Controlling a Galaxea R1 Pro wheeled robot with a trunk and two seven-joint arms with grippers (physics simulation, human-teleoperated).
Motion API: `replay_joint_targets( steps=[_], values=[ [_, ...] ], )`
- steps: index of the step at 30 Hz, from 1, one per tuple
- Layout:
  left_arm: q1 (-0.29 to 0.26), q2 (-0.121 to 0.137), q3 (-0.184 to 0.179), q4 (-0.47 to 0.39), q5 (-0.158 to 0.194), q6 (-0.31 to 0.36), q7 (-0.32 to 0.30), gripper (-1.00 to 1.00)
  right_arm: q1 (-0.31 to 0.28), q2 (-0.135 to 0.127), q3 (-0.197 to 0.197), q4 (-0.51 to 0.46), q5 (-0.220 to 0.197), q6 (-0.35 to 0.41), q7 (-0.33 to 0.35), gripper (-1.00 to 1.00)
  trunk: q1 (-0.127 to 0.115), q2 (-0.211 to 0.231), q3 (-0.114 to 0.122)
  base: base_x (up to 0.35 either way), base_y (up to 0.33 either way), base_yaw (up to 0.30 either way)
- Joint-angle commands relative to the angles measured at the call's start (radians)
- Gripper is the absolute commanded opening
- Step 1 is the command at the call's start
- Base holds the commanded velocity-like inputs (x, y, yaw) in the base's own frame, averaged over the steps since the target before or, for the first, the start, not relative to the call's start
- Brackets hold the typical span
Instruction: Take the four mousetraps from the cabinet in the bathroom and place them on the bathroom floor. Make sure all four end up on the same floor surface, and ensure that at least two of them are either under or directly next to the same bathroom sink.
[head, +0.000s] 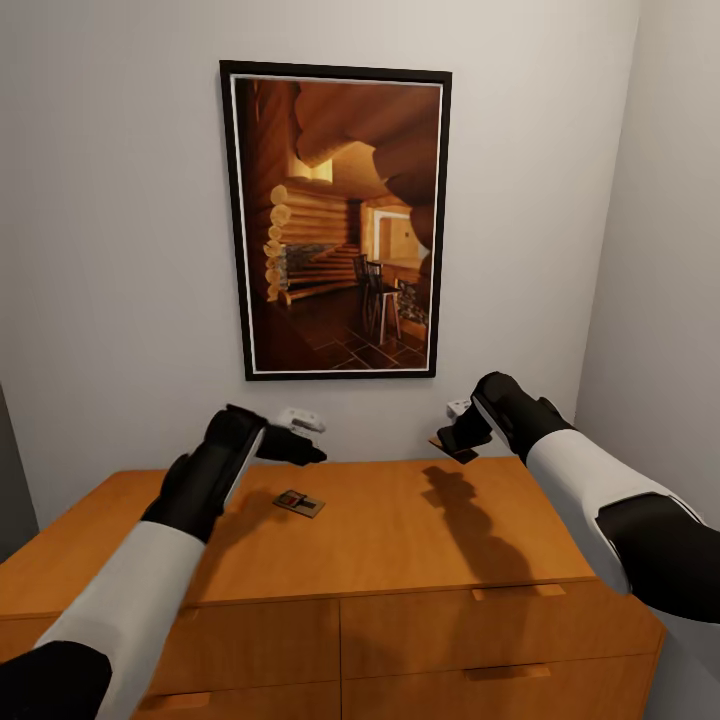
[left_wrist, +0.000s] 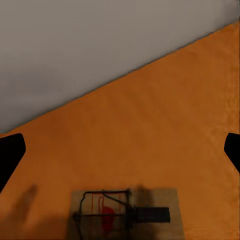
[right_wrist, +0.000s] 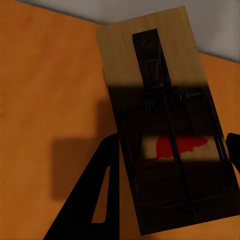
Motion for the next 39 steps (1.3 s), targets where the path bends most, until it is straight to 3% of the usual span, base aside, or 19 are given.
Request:
replay_joint_targets(
  steps=[1, 5, 12, 14, 16, 17, 18, 24, 39],
  values=[
    [-0.001, 0.011, -0.017, -0.003, -0.013, 0.003, -0.047, 1.00, -0.001, -0.001, 0.004, -0.001, 0.009, 0.002, 0.011, -1.00, 0.000, -0.001, -0.001, 0.000, 0.000, 0.000],
    [-0.001, 0.058, -0.082, -0.027, -0.017, 0.003, -0.206, 1.00, -0.001, -0.001, 0.004, -0.001, 0.009, 0.002, 0.011, -1.00, 0.000, -0.001, -0.001, 0.000, 0.000, 0.000],
    [-0.001, 0.133, -0.124, -0.091, -0.020, 0.003, -0.394, 1.00, -0.001, -0.001, 0.004, -0.001, 0.009, 0.002, 0.011, -1.00, 0.000, -0.001, -0.001, 0.000, 0.000, 0.000],
    [-0.001, 0.172, -0.155, -0.113, -0.020, 0.001, -0.458, 1.00, -0.001, -0.001, 0.004, -0.001, 0.009, 0.002, 0.011, -1.00, 0.000, -0.001, -0.001, 0.000, 0.000, 0.000],
    [-0.001, 0.205, -0.184, -0.121, -0.020, 0.000, -0.484, 1.00, -0.001, -0.001, 0.004, -0.001, 0.009, 0.002, 0.011, -1.00, 0.000, -0.001, -0.001, 0.000, 0.000, 0.000],
    [-0.001, 0.205, -0.184, -0.121, -0.020, 0.000, -0.484, 1.00, -0.001, -0.001, 0.004, -0.001, 0.009, 0.002, 0.011, -1.00, 0.000, -0.001, -0.001, 0.000, 0.000, 0.000],
    [-0.001, 0.227, -0.203, -0.124, -0.017, -0.001, -0.494, 1.00, -0.001, -0.001, 0.004, -0.001, 0.009, 0.002, 0.011, -1.00, 0.000, -0.001, -0.001, 0.000, 0.000, 0.000],
    [-0.001, 0.281, -0.248, -0.130, -0.012, -0.007, -0.510, 1.00, -0.001, -0.001, 0.004, -0.001, 0.009, 0.002, 0.011, -1.00, 0.000, -0.001, -0.001, 0.000, 0.000, 0.000],
    [-0.001, 0.313, -0.261, -0.139, -0.009, -0.015, -0.517, 1.00, -0.001, 0.000, 0.004, -0.001, 0.008, 0.002, 0.012, -1.00, 0.000, -0.001, 0.001, 0.000, 0.000, -0.056]
  ],
)
